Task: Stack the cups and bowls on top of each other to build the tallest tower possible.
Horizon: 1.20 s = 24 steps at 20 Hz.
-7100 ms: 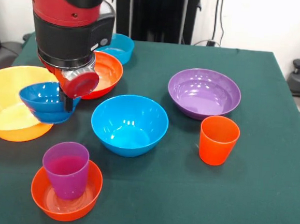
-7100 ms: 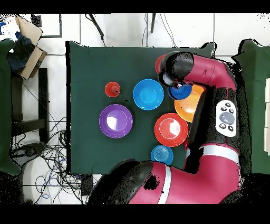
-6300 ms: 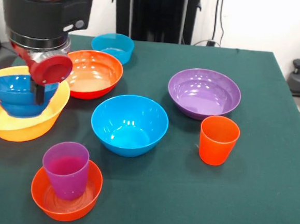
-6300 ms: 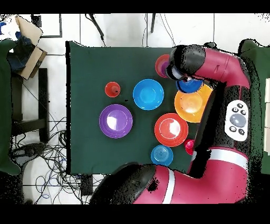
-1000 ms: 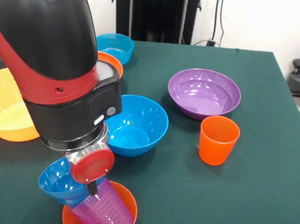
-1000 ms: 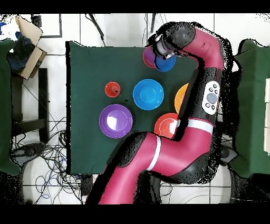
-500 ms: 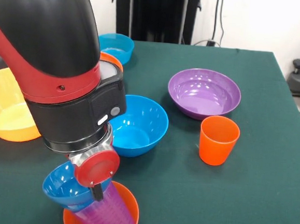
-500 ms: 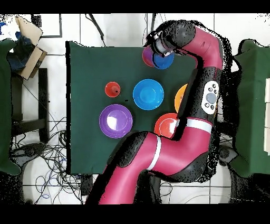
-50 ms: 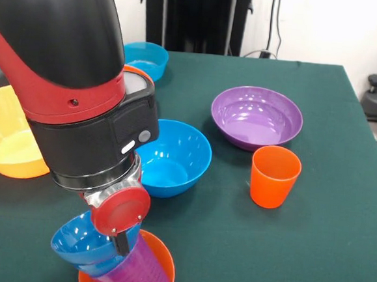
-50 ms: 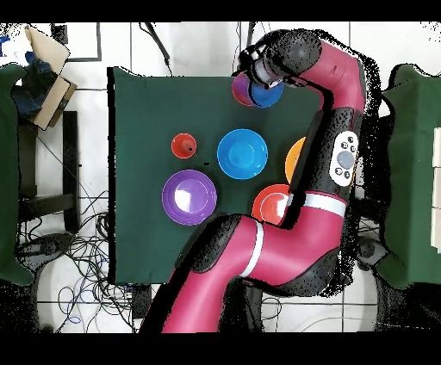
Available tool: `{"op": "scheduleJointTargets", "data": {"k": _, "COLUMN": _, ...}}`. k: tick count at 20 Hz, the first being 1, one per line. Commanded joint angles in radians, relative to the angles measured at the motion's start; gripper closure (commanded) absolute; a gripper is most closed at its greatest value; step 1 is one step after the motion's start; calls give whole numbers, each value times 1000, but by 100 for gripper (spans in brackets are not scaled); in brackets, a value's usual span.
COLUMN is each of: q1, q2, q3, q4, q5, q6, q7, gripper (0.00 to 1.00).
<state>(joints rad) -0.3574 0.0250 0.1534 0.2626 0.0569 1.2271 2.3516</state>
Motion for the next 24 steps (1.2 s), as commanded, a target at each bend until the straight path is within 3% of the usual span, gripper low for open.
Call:
{"op": "scheduleJointTargets", "data": {"k": 1, "q1": 30, "q2": 3, "q3": 117, "q4": 5, "q5": -24, "q6": 74, "q7": -203, "gripper": 100}}
{"op": "scheduleJointTargets", "data": {"k": 15, "q1": 42, "q2": 24, "q3": 178, "q4": -29, "q5": -64, "q6": 142, "q7": -127, "gripper": 100}}
{"op": "scheduleJointTargets", "data": {"k": 24, "q1": 64, "q2": 39, "q3": 137, "q4": -73, "q5": -127, "q6": 244, "q7": -41, "gripper": 100}}
